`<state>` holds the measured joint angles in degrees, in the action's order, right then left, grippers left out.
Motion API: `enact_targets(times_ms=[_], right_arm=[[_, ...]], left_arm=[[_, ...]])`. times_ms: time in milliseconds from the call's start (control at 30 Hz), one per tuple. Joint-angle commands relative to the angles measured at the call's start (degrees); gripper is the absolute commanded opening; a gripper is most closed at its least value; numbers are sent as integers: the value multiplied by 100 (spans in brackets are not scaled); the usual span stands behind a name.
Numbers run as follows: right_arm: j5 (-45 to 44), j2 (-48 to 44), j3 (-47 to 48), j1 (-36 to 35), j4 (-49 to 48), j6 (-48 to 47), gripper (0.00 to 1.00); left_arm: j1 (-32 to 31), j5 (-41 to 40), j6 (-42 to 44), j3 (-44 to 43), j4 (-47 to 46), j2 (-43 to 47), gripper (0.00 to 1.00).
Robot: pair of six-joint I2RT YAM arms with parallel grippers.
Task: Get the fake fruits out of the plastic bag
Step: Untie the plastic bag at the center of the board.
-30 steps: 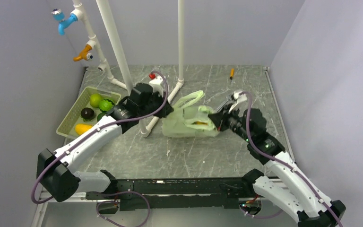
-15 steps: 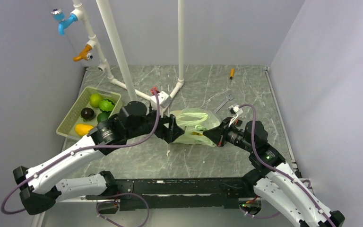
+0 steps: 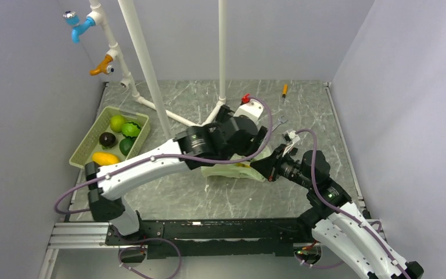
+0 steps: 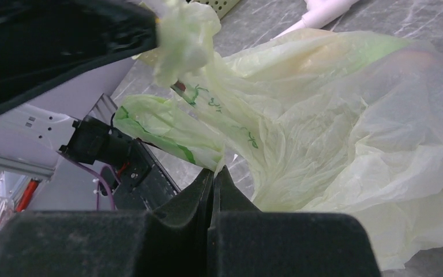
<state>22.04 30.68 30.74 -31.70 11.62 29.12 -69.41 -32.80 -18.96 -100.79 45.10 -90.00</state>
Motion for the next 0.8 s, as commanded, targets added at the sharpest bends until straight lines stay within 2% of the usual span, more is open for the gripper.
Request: enact_targets(times_ms=[0,200,367,533,767], right_arm=[[-207,-94,9,3,21,52,0],[-284,-29,32,0,91,6,0],[-206,93,-10,2,-48,38,0],[-210,168,27,2,-53,7,0],[-294,161,49,2,84,-39,0]], left_arm=[[-225,-1364,-588,-768,766,-560,99],[-461,-1513,-702,-937,626,-934,99],[-479,-695,-423,-170,-417,-321,99],[-477,-273,-417,11,-877,54,99],[-477,-340,-320,-180,-615,-95,99]])
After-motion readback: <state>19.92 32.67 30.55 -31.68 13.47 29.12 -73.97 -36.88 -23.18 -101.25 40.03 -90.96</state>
